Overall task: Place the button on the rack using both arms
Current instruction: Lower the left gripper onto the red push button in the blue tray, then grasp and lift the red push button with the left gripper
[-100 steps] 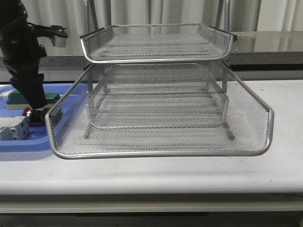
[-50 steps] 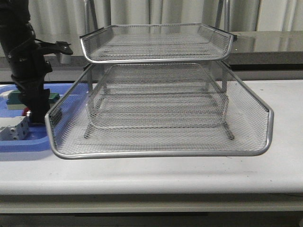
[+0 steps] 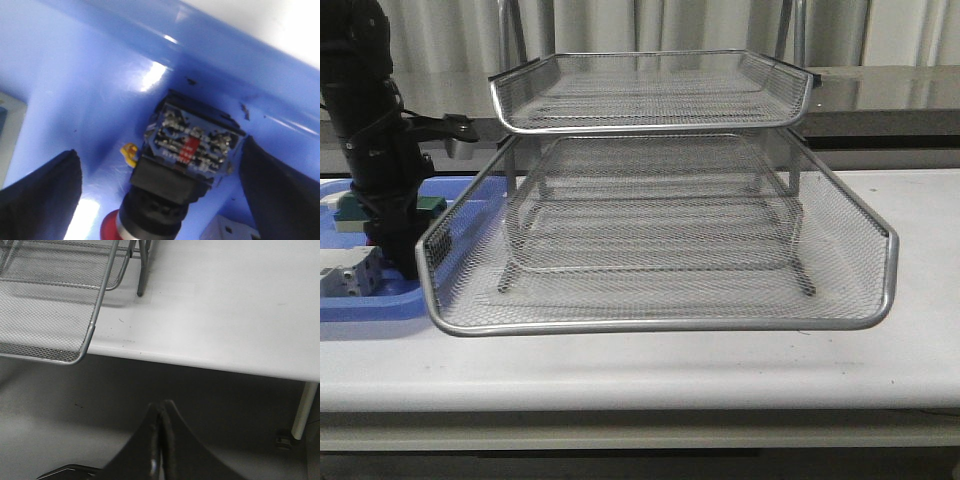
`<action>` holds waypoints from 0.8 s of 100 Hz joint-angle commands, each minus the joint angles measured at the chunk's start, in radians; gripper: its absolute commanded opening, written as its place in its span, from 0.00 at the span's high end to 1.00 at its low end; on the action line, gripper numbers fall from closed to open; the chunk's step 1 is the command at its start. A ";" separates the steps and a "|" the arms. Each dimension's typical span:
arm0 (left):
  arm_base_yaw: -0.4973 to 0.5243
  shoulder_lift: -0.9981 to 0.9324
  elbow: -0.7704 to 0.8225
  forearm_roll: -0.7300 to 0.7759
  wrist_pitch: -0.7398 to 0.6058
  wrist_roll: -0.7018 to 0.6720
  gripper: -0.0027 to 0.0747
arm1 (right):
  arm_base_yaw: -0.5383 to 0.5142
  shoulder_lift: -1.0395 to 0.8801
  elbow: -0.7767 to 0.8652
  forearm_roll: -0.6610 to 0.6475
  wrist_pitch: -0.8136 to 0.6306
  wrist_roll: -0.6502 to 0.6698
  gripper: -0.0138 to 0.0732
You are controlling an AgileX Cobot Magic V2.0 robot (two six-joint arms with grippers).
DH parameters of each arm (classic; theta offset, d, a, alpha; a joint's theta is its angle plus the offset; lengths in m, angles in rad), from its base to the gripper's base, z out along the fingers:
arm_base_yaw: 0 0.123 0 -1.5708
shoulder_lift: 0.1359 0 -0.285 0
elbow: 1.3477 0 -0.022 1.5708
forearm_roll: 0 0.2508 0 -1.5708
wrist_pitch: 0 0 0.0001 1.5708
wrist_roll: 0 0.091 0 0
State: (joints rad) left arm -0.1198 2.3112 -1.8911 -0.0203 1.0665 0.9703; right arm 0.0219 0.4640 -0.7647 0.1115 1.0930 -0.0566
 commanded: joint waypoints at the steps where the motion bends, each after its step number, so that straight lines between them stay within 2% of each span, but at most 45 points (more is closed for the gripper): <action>1: -0.005 -0.053 -0.028 -0.014 -0.031 0.001 0.24 | -0.005 0.006 -0.022 0.003 -0.054 0.001 0.92; 21: -0.005 -0.053 -0.028 -0.014 -0.058 0.001 0.58 | -0.005 0.006 -0.022 0.003 -0.054 0.001 0.92; 38: -0.005 -0.053 -0.028 -0.014 -0.079 0.001 0.79 | -0.005 0.006 -0.022 0.003 -0.054 0.001 0.92; 56: -0.005 -0.057 -0.028 -0.003 -0.079 0.001 0.89 | -0.005 0.006 -0.022 0.003 -0.054 0.001 0.92; 80: -0.005 -0.089 -0.084 -0.003 -0.016 0.001 0.89 | -0.005 0.006 -0.022 0.003 -0.054 0.001 0.92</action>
State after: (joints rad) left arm -0.1198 2.3127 -1.9144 -0.0183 1.0366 0.9703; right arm 0.0219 0.4640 -0.7647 0.1115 1.0930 -0.0566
